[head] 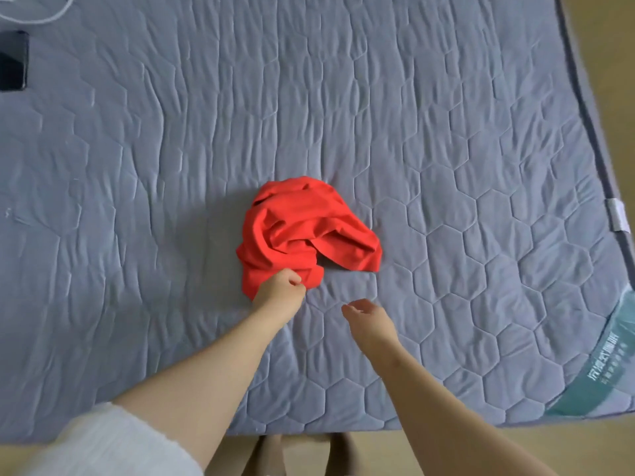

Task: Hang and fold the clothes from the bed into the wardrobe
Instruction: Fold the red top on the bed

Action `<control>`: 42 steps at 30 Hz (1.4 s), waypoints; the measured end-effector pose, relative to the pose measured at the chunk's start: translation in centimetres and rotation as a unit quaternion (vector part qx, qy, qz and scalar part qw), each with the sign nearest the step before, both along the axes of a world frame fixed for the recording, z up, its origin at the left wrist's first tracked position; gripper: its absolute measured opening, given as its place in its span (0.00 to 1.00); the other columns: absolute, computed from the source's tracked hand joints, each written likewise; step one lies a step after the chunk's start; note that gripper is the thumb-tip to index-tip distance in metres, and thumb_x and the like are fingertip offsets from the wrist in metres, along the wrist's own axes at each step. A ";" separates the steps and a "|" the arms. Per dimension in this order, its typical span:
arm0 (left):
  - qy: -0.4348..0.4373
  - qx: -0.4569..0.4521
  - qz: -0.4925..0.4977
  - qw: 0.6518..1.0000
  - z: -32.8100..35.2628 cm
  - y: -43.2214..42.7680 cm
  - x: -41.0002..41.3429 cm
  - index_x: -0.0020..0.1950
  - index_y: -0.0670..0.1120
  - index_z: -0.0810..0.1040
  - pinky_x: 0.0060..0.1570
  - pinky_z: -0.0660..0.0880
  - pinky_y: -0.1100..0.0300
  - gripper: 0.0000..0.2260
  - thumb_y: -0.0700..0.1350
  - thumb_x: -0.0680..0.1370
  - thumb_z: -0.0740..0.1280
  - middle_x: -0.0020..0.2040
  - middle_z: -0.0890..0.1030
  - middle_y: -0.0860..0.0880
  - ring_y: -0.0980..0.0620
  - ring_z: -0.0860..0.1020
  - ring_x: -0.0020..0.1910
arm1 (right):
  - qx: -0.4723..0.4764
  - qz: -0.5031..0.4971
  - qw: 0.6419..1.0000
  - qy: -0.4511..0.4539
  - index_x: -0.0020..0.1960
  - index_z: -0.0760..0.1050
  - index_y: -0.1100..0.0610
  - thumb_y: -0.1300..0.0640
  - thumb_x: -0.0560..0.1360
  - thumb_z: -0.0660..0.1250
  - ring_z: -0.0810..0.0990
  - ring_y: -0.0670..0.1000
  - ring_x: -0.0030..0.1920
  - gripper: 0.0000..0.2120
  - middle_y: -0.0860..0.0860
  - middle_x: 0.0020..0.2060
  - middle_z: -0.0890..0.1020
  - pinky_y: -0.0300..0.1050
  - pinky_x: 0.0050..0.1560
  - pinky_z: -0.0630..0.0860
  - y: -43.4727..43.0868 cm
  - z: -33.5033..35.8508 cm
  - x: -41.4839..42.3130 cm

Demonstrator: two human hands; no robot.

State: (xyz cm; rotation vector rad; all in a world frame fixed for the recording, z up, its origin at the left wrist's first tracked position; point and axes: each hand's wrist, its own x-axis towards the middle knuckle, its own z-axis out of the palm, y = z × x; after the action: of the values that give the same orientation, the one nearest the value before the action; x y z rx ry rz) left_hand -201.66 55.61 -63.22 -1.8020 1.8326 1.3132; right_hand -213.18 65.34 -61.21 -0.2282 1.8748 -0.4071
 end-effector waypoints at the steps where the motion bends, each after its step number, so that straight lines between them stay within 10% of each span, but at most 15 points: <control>1: -0.007 -0.103 -0.093 0.990 -0.8 0.1 -0.5 0.51 0.47 0.79 0.47 0.71 0.56 0.09 0.39 0.74 0.63 0.51 0.81 0.47 0.44 0.78 0.52 | -0.002 0.069 0.997 0.035 0.65 0.71 0.54 0.53 0.77 0.59 0.77 0.53 0.51 0.17 0.51 0.56 0.77 0.42 0.46 0.72 -0.4 -1.3 -0.4; 5: 0.009 -0.426 -0.266 0.865 -3.6 -0.7 -2.2 0.50 0.48 0.82 0.47 0.74 0.50 0.18 0.41 0.61 0.73 0.54 0.81 0.47 0.42 0.78 0.54 | -0.078 0.215 0.946 0.230 0.69 0.66 0.54 0.55 0.75 0.61 0.66 0.57 0.66 0.22 0.53 0.68 0.67 0.52 0.63 0.67 -3.0 -5.7 -1.6; 12: -0.104 -0.379 -0.295 0.871 -9.4 -4.1 -1.8 0.69 0.51 0.71 0.64 0.63 0.37 0.35 0.56 0.64 0.75 0.67 0.73 0.43 0.38 0.69 0.67 | -0.097 0.350 0.879 0.309 0.76 0.47 0.44 0.48 0.74 0.65 0.49 0.56 0.75 0.37 0.51 0.76 0.47 0.58 0.68 0.56 -7.2 -12.2 -2.5; 17: -0.075 -0.421 -0.312 0.848 -11.5 -4.8 0.0 0.64 0.51 0.76 0.62 0.66 0.39 0.26 0.49 0.66 0.73 0.63 0.77 0.44 0.40 0.74 0.63 | -0.096 0.377 0.854 0.346 0.71 0.61 0.45 0.59 0.76 0.57 0.62 0.57 0.68 0.25 0.51 0.71 0.62 0.55 0.61 0.63 -8.3 -14.2 -2.6; 21: -0.009 -0.395 -0.286 0.873 -10.3 -4.9 0.9 0.61 0.48 0.79 0.61 0.68 0.40 0.21 0.40 0.68 0.65 0.61 0.79 0.45 0.39 0.74 0.62 | -0.113 0.344 0.881 0.305 0.57 0.74 0.55 0.63 0.75 0.55 0.72 0.58 0.57 0.14 0.54 0.56 0.78 0.49 0.53 0.65 -7.7 -13.5 -2.4; 28: 0.072 -0.207 -0.224 0.950 -5.4 -3.7 3.7 0.67 0.48 0.74 0.68 0.56 0.61 0.21 0.34 0.75 0.62 0.69 0.71 0.50 0.52 0.66 0.71 | -0.098 0.213 0.961 0.147 0.54 0.73 0.60 0.63 0.75 0.55 0.76 0.62 0.52 0.12 0.62 0.51 0.79 0.48 0.45 0.70 -5.0 -6.9 -0.3; 36: 0.009 -0.117 -0.281 0.952 3.9 0.1 8.0 0.67 0.55 0.73 0.61 0.65 0.64 0.19 0.41 0.78 0.59 0.67 0.73 0.57 0.54 0.72 0.64 | -0.046 0.304 0.945 0.111 0.42 0.68 0.52 0.57 0.71 0.60 0.77 0.58 0.52 0.01 0.55 0.50 0.80 0.44 0.41 0.68 -0.6 4.7 2.8; 39: -0.013 -0.128 -0.229 0.965 8.5 0.0 8.8 0.64 0.56 0.75 0.58 0.69 0.60 0.16 0.43 0.78 0.60 0.64 0.76 0.56 0.52 0.74 0.62 | -0.052 0.284 0.949 0.131 0.33 0.57 0.50 0.62 0.70 0.59 0.77 0.59 0.52 0.14 0.57 0.51 0.79 0.44 0.42 0.68 -0.3 9.0 3.2; 42: -0.016 -0.144 -0.208 0.967 13.2 -0.7 9.3 0.59 0.57 0.78 0.55 0.72 0.57 0.14 0.44 0.77 0.60 0.60 0.79 0.54 0.50 0.76 0.59 | -0.070 0.282 0.943 0.162 0.38 0.66 0.51 0.61 0.71 0.58 0.77 0.58 0.54 0.06 0.56 0.53 0.79 0.43 0.44 0.69 -0.2 13.2 3.5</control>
State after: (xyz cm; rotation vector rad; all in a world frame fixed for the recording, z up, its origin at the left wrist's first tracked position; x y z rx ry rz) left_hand -192.38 54.92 -50.07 -1.4284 2.3168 0.8967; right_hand -209.63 65.16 -48.00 -0.9527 1.9919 -0.1069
